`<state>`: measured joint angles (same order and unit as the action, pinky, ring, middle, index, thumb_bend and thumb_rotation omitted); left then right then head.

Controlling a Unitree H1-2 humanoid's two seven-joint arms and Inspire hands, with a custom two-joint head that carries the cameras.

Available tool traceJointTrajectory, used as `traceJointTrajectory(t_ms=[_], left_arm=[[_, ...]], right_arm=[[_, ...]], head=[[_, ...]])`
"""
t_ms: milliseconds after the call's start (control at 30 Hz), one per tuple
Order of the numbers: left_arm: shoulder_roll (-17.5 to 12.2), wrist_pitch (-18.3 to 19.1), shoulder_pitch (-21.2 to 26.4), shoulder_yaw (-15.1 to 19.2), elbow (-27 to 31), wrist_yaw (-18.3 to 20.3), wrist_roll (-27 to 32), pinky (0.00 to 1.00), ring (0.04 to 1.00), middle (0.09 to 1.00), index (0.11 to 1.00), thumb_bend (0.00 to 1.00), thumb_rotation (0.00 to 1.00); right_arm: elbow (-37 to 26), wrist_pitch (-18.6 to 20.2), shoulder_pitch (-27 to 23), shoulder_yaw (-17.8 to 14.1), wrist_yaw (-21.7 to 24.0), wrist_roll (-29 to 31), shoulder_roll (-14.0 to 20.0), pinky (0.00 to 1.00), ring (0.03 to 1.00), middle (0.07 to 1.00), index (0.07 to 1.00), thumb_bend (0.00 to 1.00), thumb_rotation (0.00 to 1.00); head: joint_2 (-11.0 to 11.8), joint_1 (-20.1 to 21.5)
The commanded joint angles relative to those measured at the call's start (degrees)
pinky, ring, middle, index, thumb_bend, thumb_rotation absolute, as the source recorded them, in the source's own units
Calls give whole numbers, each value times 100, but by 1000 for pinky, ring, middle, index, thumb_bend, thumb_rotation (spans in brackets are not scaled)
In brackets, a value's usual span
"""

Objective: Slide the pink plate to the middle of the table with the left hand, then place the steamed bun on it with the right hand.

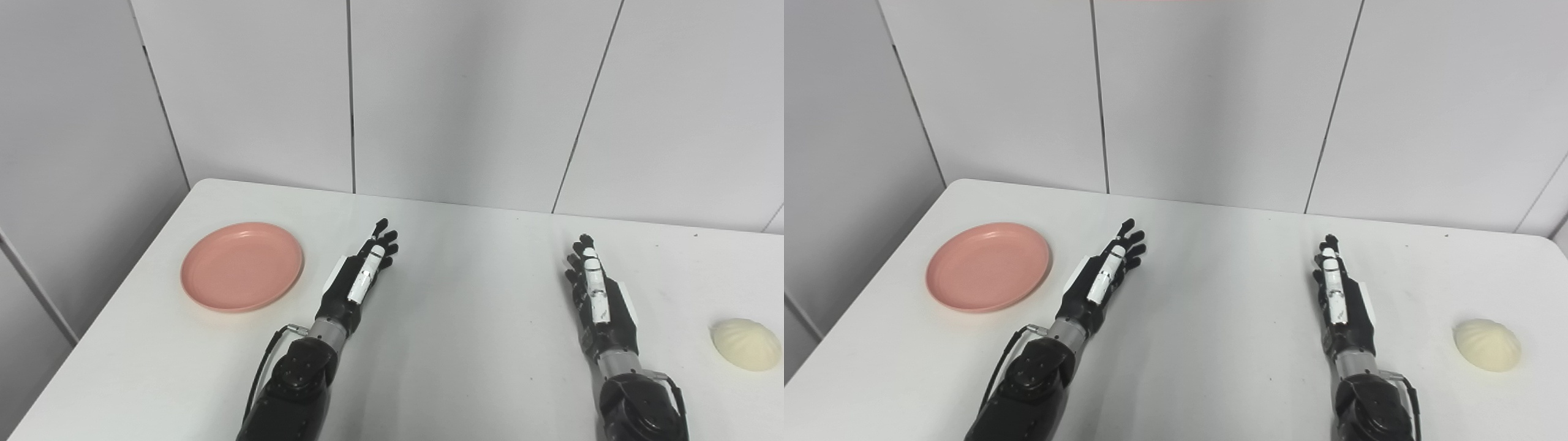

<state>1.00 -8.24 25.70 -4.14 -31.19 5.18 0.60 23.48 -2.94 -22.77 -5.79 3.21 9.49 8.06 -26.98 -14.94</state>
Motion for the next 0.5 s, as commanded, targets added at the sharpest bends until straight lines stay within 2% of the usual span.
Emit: traceJointTrajectory(t_ms=[0,233,467], left_arm=[[142,205,-360,-53,-369,-8,-26,950,941,956,970,372,1000],[131,397,-448,-50,481,53,59,978,962,969,983,364,1000],[45,498,-472,-124,1374,-93,-195,937,944,954,968,409,1000]], right_arm=[[141,259,264,-6,5,-51,31,1000,998,1000,1000,194,1000],[263,213,201,-28,-42,-61,15,1000,993,1000,1000,189,1000],[413,126,148,-37,46,-26,51,1000,999,1000,1000,193,1000]], head=[[-5,-1],[21,-28],[66,-63]])
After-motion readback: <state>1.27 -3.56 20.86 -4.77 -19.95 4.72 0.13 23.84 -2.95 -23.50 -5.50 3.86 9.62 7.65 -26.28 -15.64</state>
